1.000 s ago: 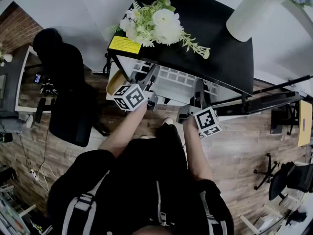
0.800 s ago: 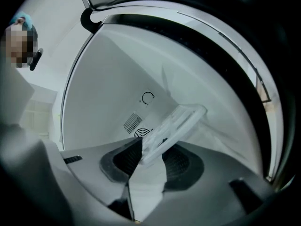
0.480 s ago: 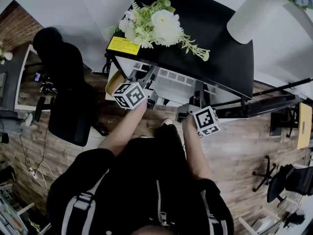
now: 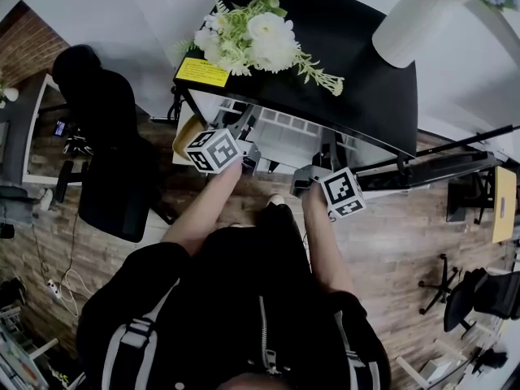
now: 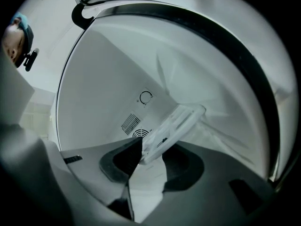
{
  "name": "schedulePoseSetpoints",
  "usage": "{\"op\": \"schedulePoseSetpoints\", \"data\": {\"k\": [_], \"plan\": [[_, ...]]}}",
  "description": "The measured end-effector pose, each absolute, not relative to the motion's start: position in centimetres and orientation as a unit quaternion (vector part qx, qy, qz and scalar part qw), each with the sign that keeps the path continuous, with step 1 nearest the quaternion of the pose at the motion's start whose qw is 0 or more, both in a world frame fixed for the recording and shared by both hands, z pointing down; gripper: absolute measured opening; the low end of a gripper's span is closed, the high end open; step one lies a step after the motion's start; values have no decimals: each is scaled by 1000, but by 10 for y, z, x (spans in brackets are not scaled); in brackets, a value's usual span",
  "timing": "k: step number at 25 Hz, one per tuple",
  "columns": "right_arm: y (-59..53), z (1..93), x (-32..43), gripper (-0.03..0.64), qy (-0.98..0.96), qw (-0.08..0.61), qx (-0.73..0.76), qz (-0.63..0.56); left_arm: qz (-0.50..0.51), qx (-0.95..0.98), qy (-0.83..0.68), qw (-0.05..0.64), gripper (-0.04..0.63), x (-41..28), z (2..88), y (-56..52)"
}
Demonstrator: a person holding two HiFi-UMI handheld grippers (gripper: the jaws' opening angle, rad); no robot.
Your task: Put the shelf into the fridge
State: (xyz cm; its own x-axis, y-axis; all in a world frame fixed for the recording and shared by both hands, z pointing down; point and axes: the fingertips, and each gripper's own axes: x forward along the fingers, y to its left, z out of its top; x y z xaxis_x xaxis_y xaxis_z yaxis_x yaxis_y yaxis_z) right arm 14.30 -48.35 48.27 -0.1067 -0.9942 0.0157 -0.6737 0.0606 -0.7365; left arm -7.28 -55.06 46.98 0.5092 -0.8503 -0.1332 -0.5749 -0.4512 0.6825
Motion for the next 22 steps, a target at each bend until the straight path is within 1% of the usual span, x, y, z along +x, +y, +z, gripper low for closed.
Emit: {"op": "schedulePoseSetpoints", "data": {"k": [4,8,11,12,13,14,16,20,22], "plan": [[-479,483,141,144,681,267,-609,-307,-236,819,-427,301,192,-74,470,-546],[-459,486,132,149,696,247,-605,-296,-237,826,-409,307,192,-75,472,-523],[-440,488,121,109,718,216,-602,-273,-209,843,-413,274,190,-78,473,-504],[-433,491,118,78,726,203,-601,-266,-191,850,-417,258,187,-79,474,-498],[-426,493,116,47,732,188,-602,-258,-171,858,-421,240,175,-80,474,-492],[-420,495,114,42,737,172,-604,-248,-151,865,-425,220,141,-82,475,-486],[-409,495,110,6,747,141,-609,-228,-116,877,-428,188,87,-85,475,-474],[-391,492,104,6,758,103,-615,-193,-71,889,-426,152,51,-93,475,-454],[-383,490,99,8,762,88,-617,-177,-52,893,-426,134,46,-98,474,-445]]}}
